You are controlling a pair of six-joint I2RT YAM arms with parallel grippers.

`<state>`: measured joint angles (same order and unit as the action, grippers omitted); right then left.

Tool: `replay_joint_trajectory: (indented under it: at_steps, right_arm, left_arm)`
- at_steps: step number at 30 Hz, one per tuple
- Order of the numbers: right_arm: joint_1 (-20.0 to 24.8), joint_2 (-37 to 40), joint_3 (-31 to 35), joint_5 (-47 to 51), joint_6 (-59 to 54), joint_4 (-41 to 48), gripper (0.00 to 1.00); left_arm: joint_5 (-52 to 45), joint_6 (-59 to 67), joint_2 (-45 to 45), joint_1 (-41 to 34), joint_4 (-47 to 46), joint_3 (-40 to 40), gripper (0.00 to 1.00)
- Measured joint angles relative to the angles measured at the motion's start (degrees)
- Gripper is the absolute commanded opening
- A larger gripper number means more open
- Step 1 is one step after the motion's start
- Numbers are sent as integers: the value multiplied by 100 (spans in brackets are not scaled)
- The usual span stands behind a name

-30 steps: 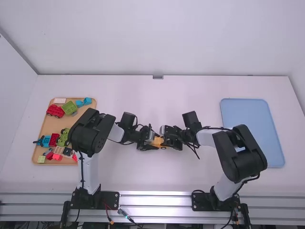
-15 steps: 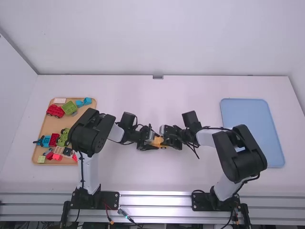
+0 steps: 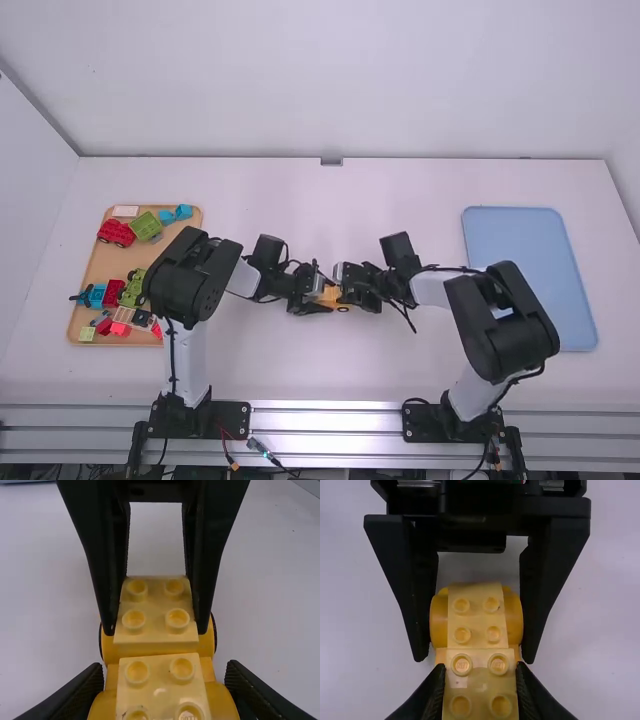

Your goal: Assemble lego blocks to make yellow taxi

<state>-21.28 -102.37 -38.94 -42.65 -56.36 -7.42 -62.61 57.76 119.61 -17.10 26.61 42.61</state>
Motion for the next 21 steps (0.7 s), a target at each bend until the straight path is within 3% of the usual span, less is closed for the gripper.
replay_joint_trajectory:
  at_steps: [3,5,11,13,16,18,21]
  right_arm:
    - [2,-33,0,-57,52,-109,82]
    - [20,-33,0,-140,74,-142,89]
    - [203,39,0,-592,195,-136,93]
    - [297,144,0,-807,197,-138,84]
    - [466,299,0,-1099,199,-98,25]
    - [603,345,-13,-1270,164,79,2]
    - [726,350,-20,-1353,-22,420,0]
  left_arm:
    - [0,-2,0,0,0,0,38]
    - [0,-2,0,2,0,0,38]
    - [0,0,0,0,0,0,38]
    - [0,-2,0,0,0,0,38]
    - [0,-2,0,2,4,0,38]
    - [0,-2,0,2,4,0,38]
    - [0,-2,0,0,13,0,37]
